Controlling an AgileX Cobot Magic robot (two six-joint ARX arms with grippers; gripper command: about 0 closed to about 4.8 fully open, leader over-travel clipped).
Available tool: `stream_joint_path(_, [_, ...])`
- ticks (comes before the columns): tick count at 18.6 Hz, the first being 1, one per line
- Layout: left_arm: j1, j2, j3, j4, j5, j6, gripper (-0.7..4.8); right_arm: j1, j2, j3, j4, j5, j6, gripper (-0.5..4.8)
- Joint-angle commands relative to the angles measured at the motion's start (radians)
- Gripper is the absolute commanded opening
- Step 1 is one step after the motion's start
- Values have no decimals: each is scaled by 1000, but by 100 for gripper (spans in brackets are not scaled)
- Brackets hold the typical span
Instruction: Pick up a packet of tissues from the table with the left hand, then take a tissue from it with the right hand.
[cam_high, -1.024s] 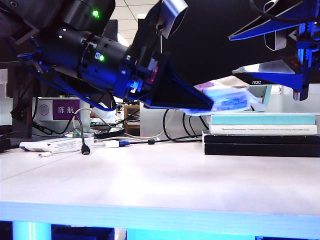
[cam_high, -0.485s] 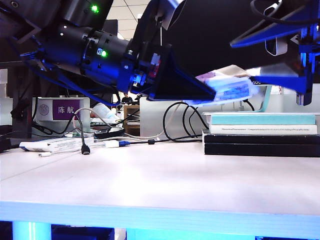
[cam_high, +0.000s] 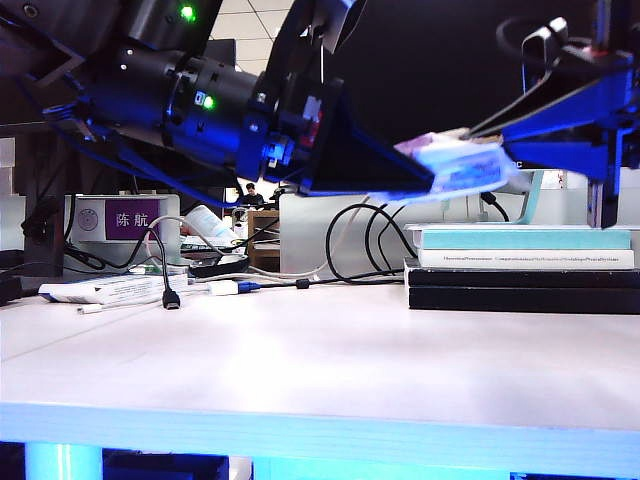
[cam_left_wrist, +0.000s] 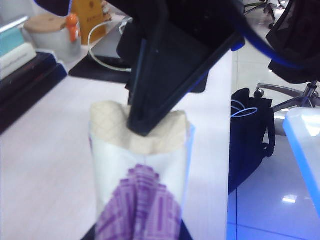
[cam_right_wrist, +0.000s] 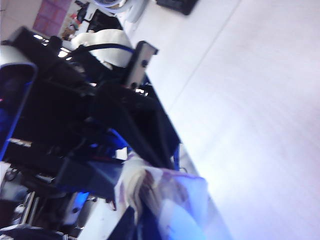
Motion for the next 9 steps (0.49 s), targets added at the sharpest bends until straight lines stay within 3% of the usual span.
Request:
stream_joint_path(1, [31,-5,4,-35,-26,7,89,-26,0,3,15,156,-9,-6])
stream_joint_path(9, [174,-5,2,-153,9,-1,89,-62,-1,3,62,325,-9,-6])
